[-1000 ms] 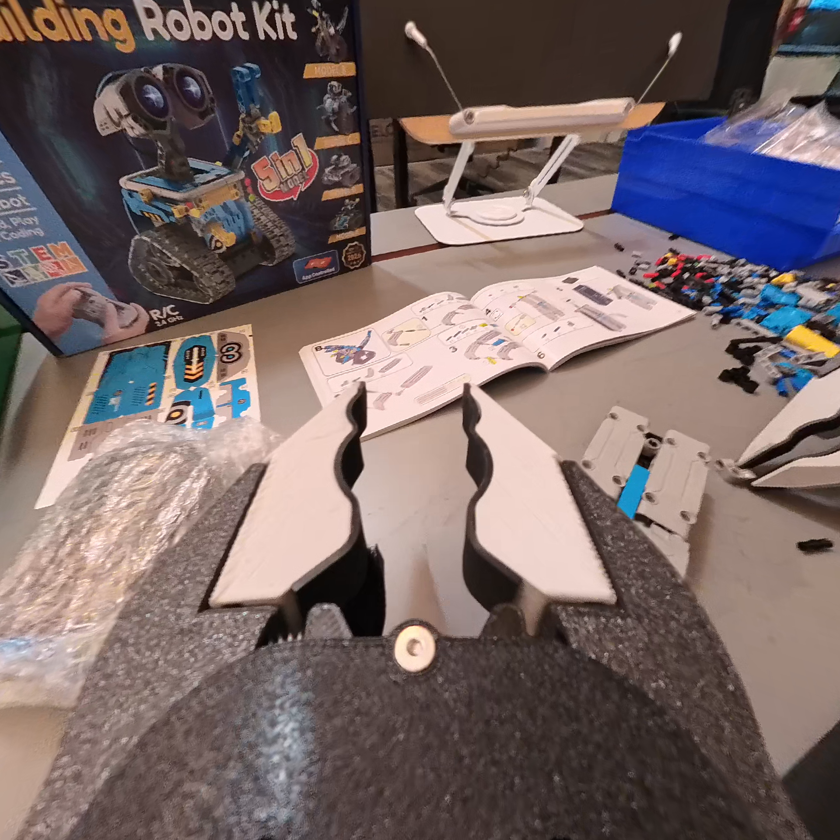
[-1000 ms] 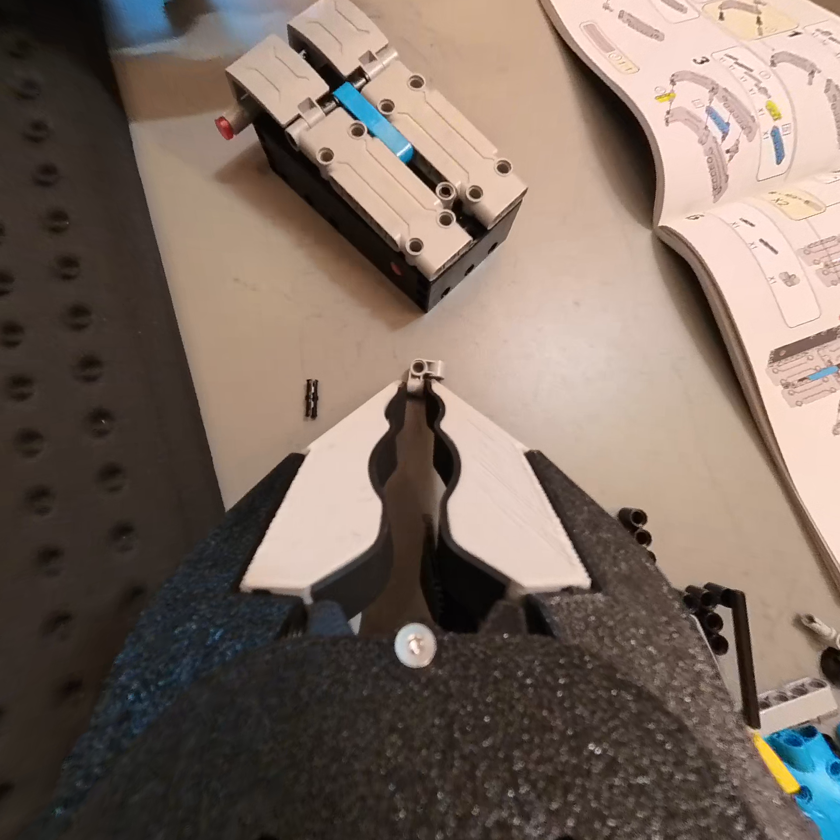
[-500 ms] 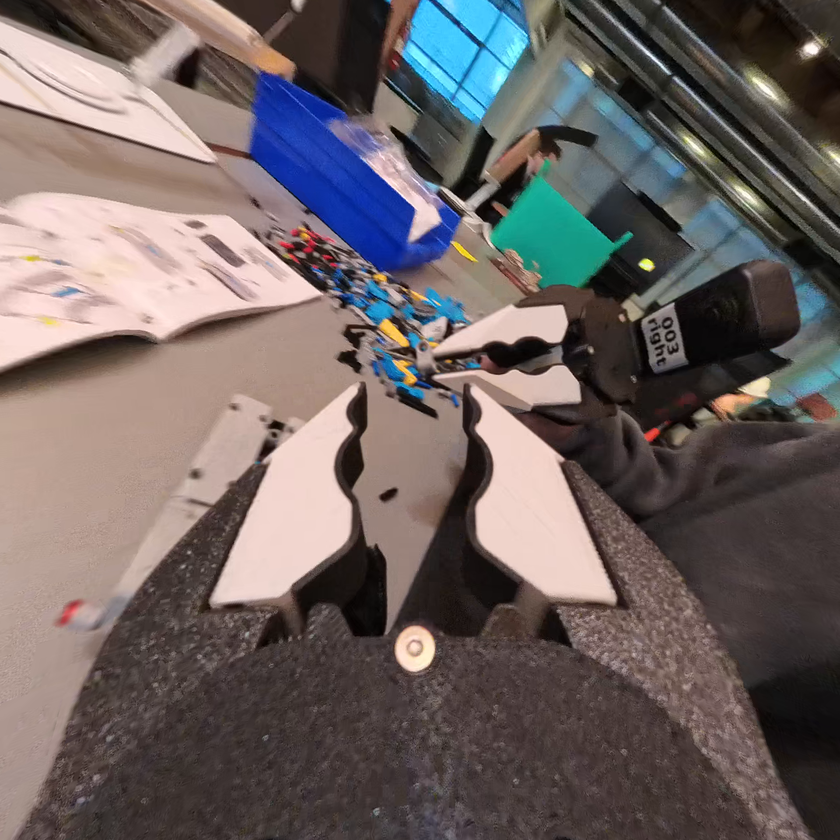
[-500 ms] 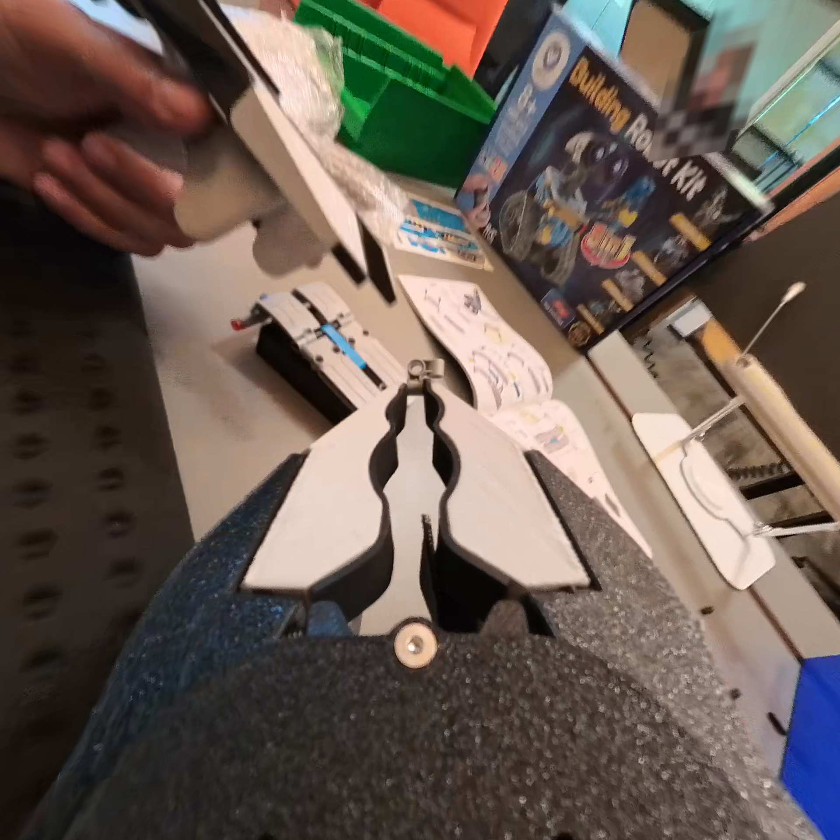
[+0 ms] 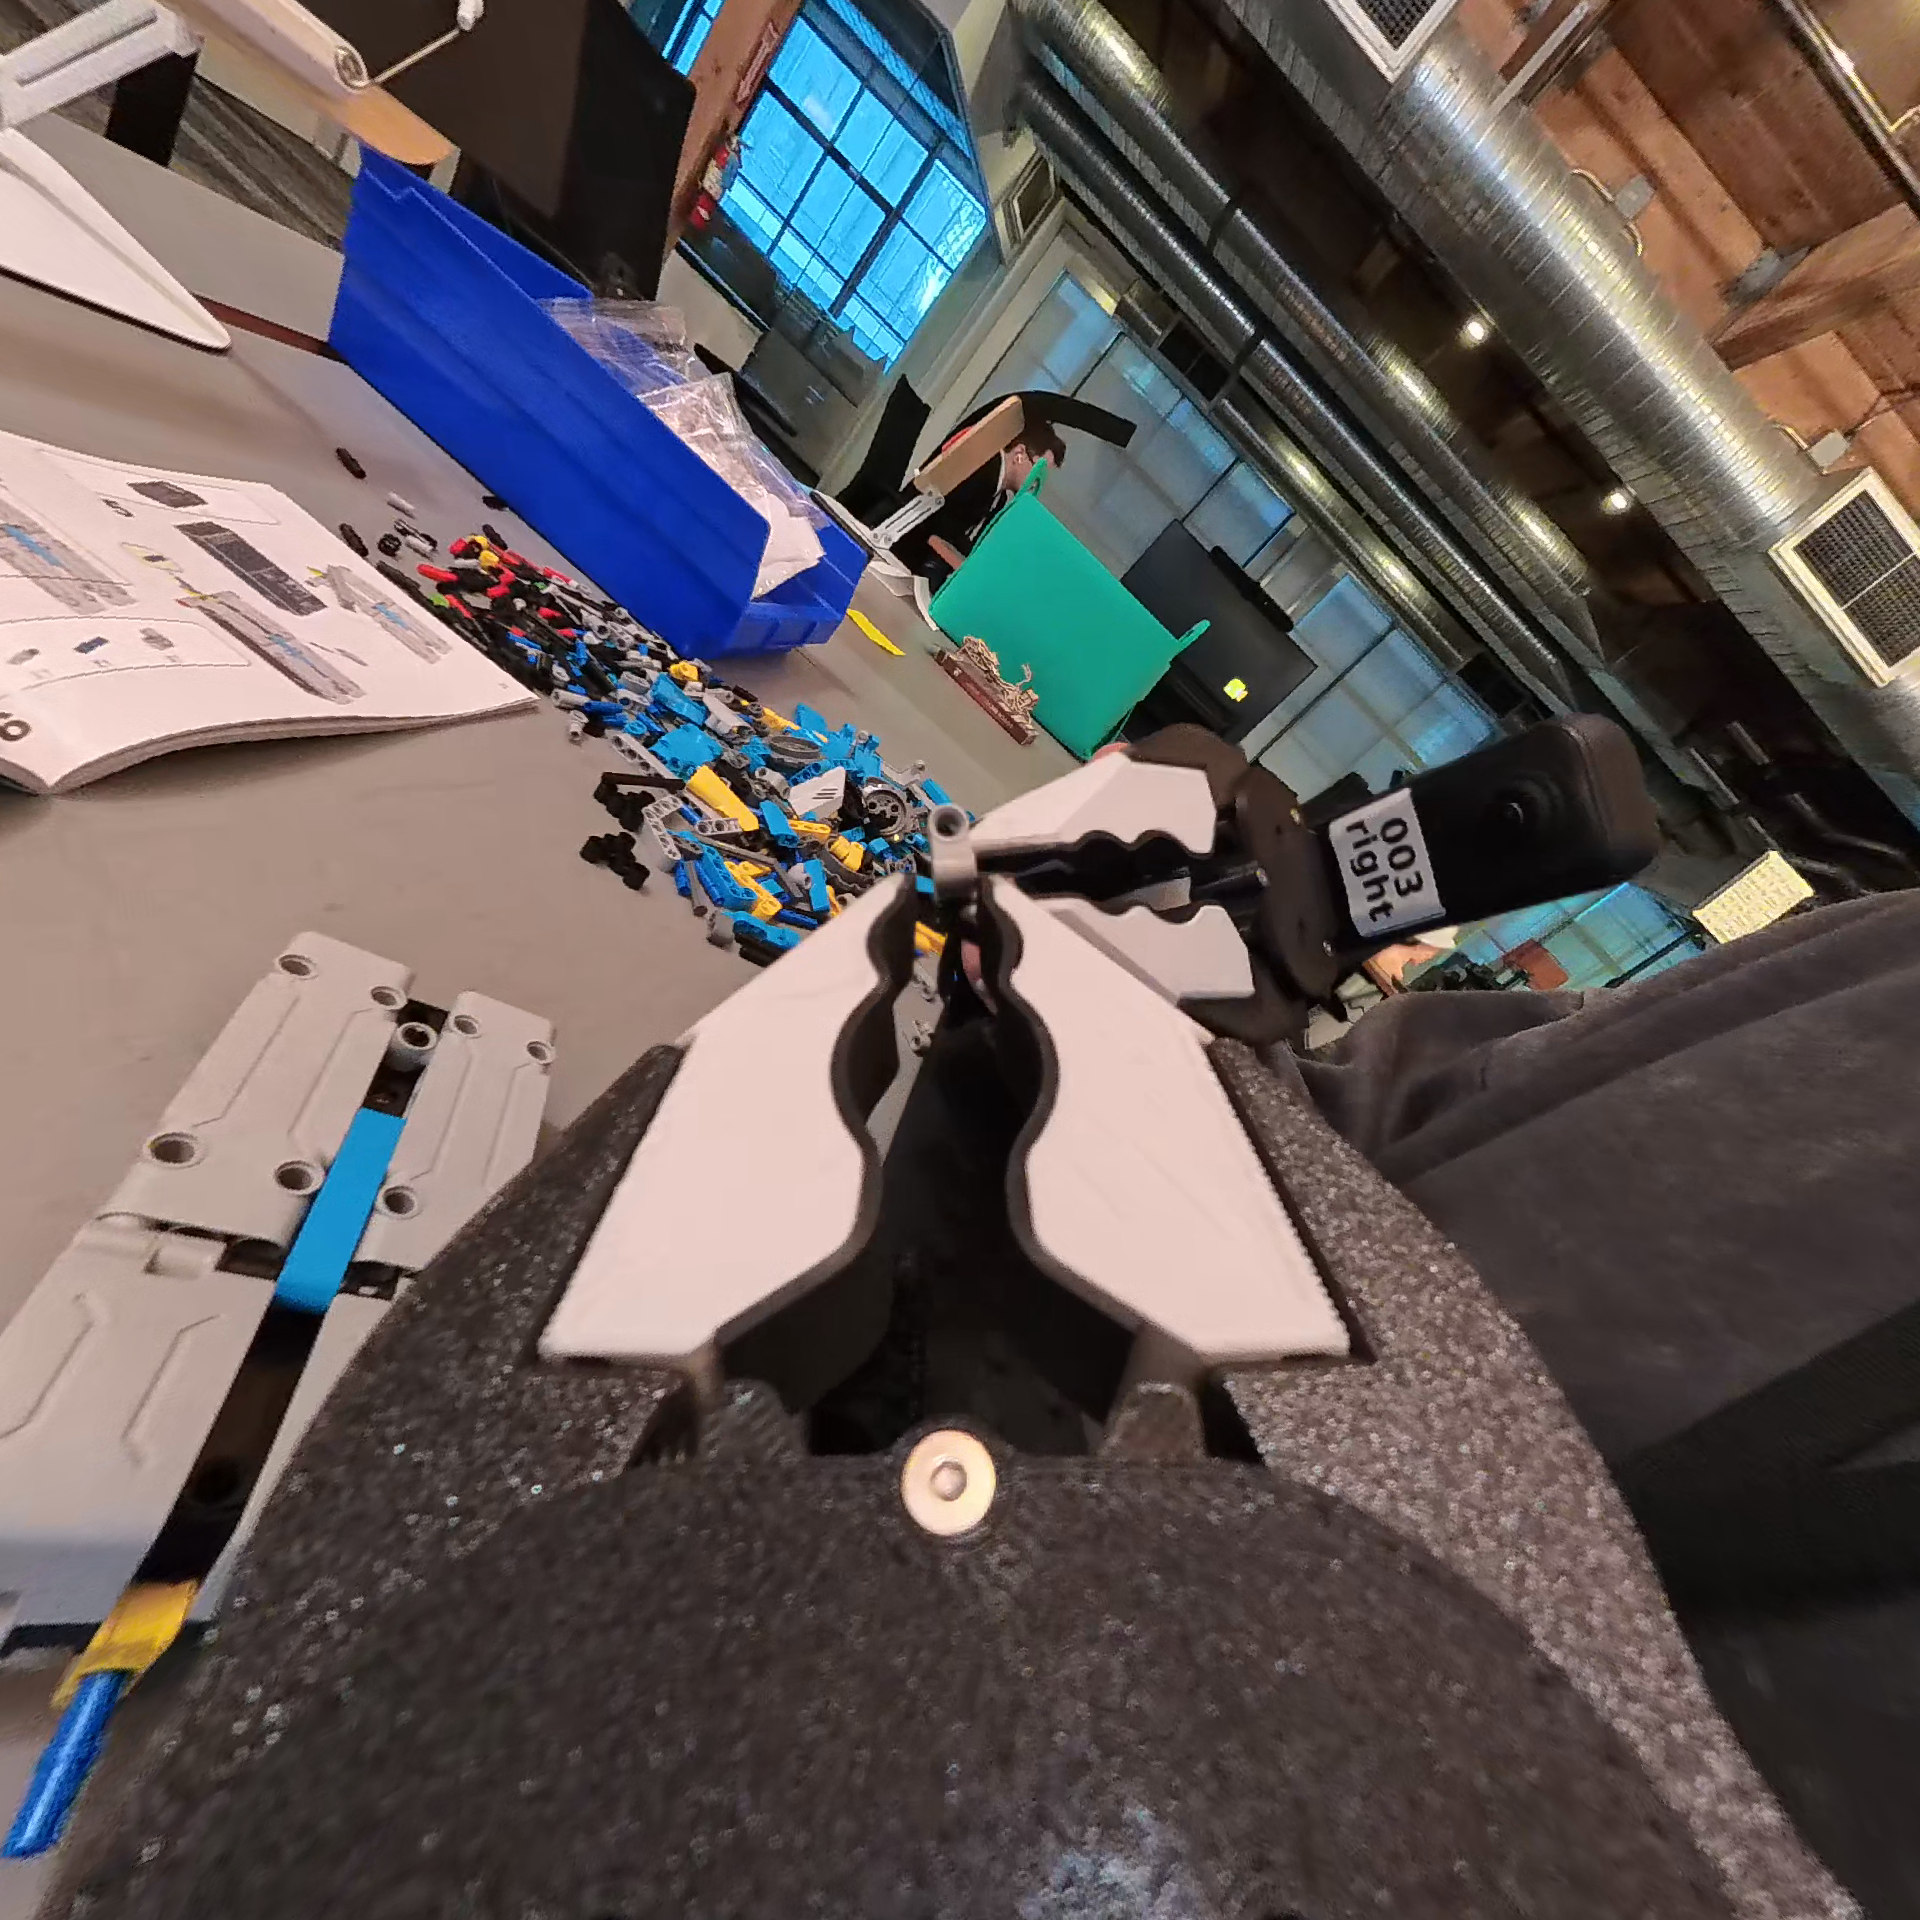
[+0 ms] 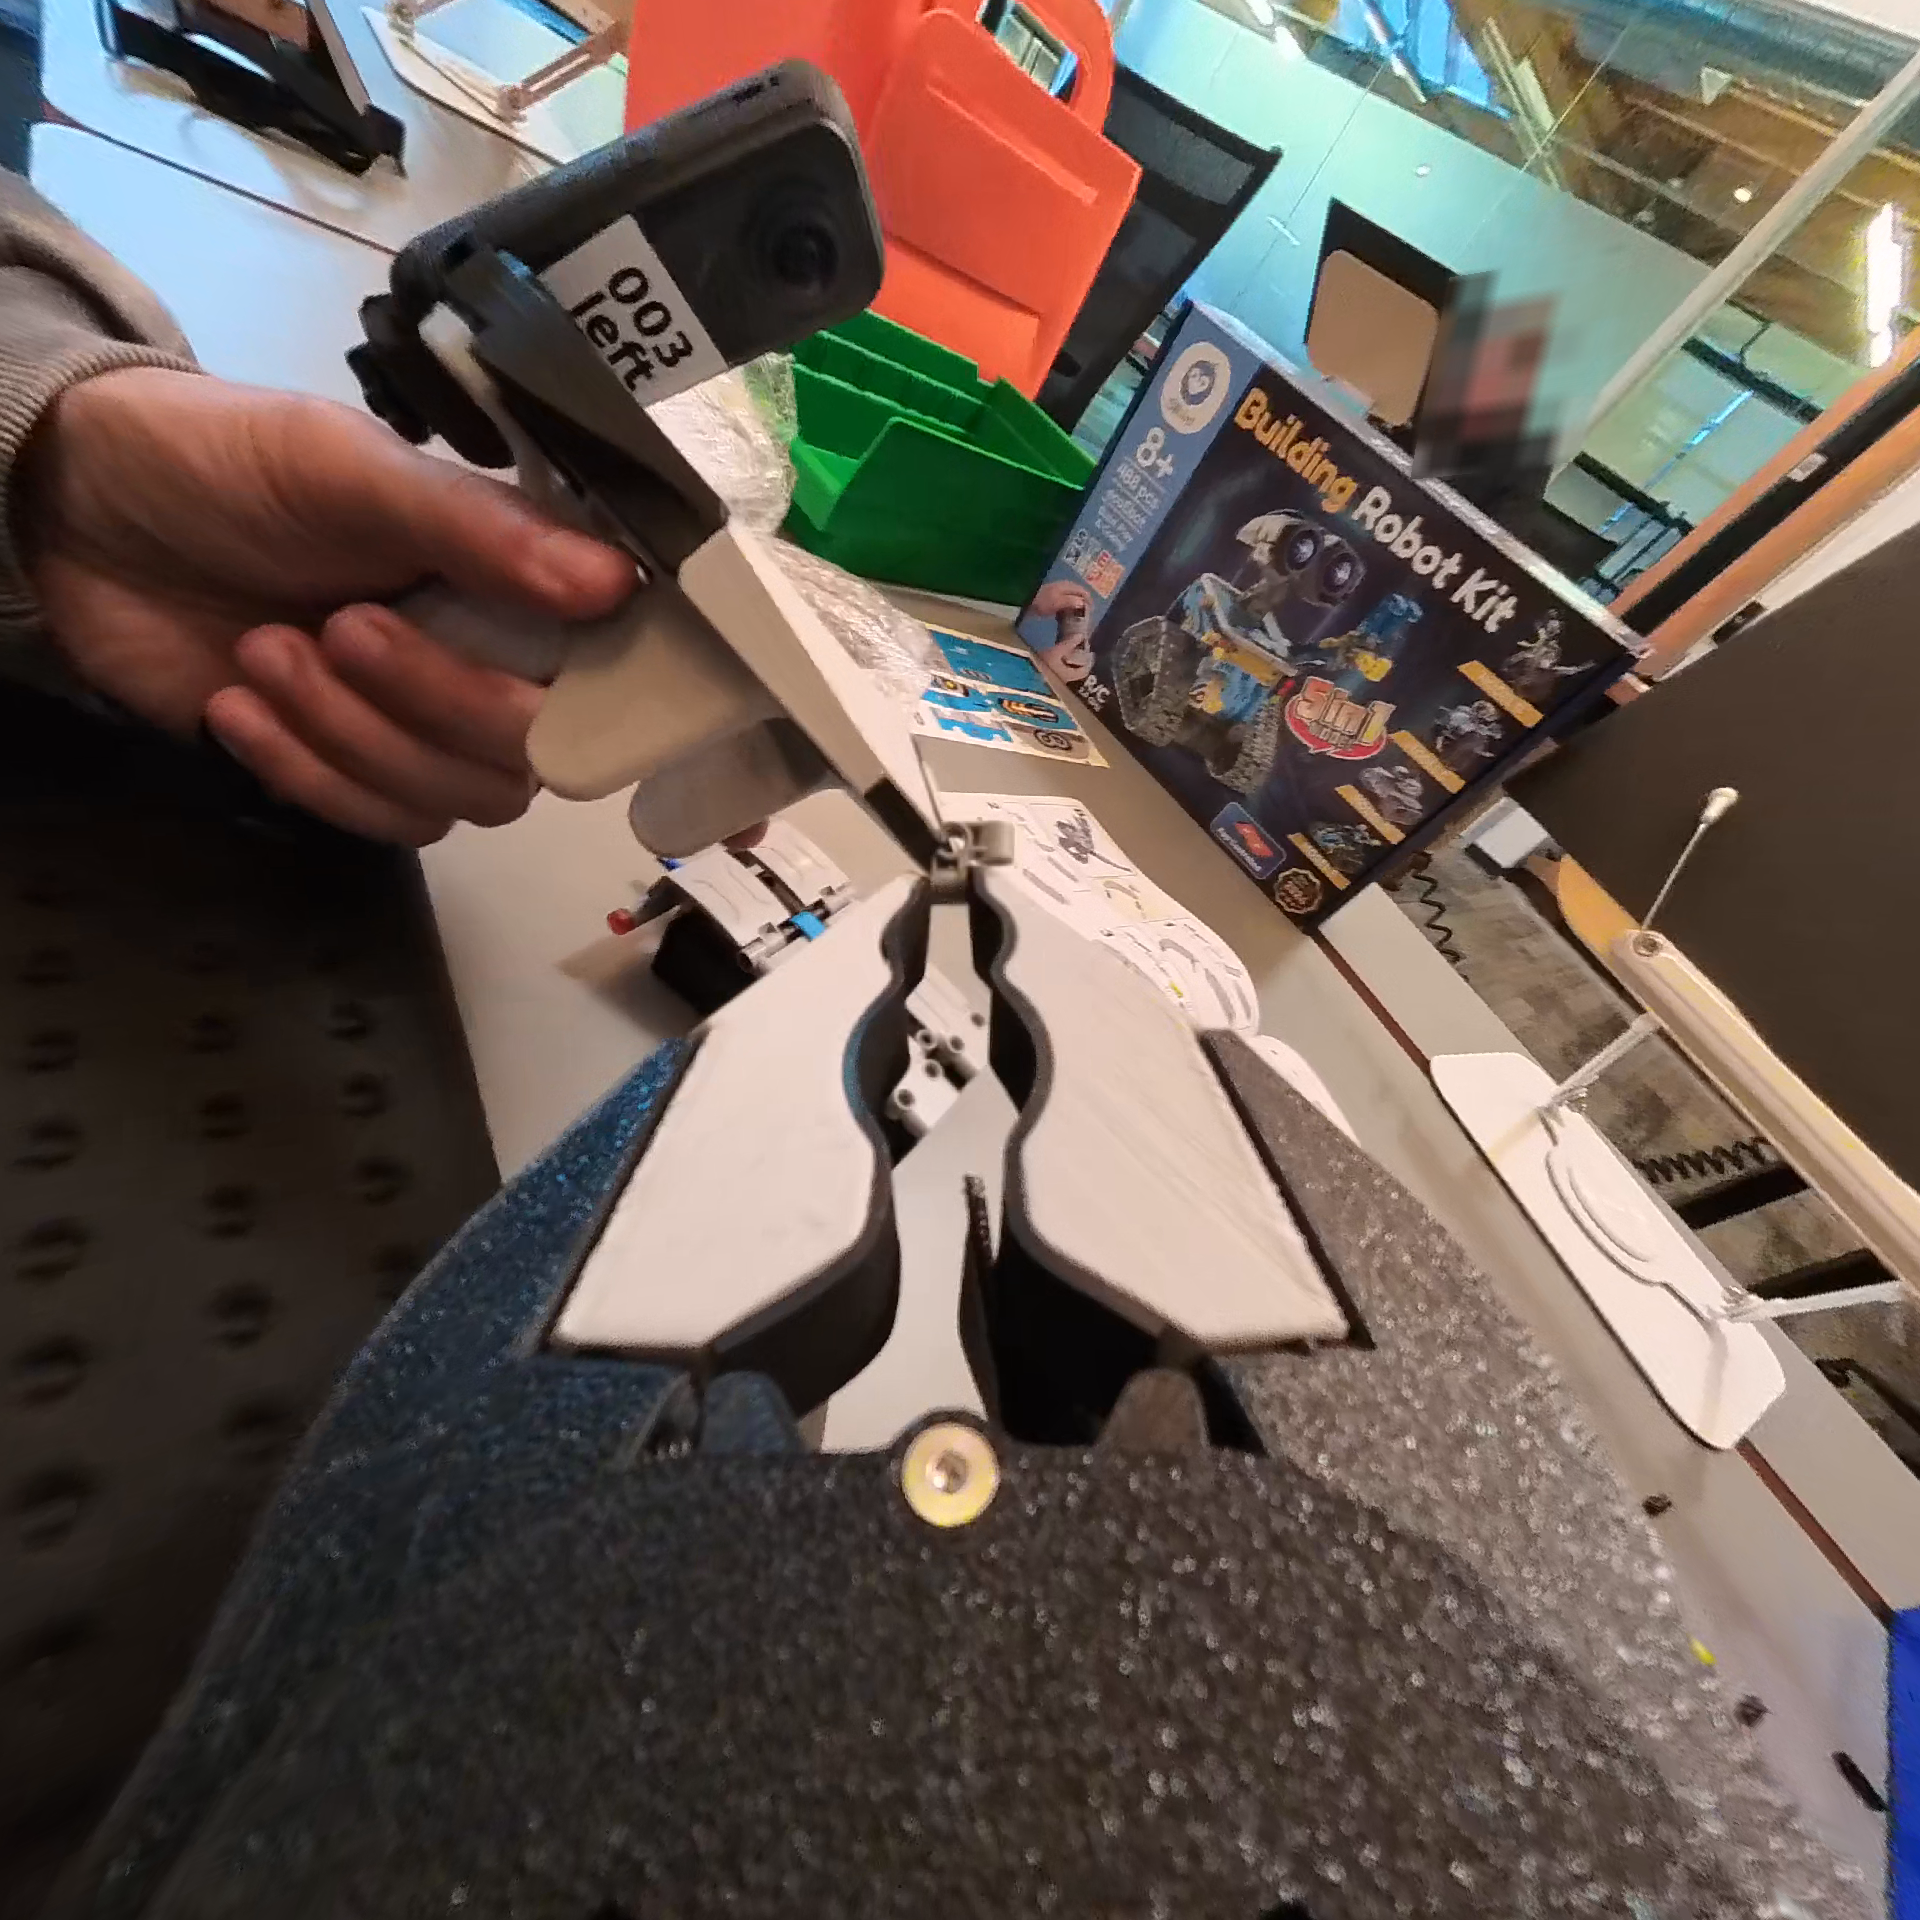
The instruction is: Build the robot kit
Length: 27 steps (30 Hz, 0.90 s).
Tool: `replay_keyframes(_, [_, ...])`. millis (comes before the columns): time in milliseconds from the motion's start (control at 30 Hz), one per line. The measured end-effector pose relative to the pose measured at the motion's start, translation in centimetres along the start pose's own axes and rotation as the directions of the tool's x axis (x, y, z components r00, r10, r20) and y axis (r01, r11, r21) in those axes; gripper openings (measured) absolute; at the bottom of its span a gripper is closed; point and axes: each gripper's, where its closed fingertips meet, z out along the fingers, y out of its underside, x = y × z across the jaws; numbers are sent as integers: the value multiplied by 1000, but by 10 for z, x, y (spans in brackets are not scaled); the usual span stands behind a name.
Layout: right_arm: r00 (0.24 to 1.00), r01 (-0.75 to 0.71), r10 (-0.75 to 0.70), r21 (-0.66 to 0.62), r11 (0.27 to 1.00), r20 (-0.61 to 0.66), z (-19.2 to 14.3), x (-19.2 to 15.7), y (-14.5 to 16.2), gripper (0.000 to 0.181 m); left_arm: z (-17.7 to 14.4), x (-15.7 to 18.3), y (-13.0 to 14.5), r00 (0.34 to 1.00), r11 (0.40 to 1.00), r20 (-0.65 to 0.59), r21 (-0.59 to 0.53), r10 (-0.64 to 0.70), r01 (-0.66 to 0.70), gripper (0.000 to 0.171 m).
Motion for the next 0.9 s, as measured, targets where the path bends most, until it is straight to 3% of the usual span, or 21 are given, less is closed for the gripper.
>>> replay_keyframes(433, [1000, -23, 23, 13, 1000, -10, 5, -7, 5, 6, 1, -5, 4, 999, 999, -41, 40, -6, 8, 6])
replay_keyframes(667, [990, -136, 134, 37, 990, 36, -4, -7, 0, 16, 4, 1, 1, 980, 978, 17, 49, 200, -201, 6])
replay_keyframes(900, [976, -217, 215, 56, 975, 48, -14, 0, 4, 21, -2, -9, -13, 934, 938, 166, 94, 315, -333, 6])
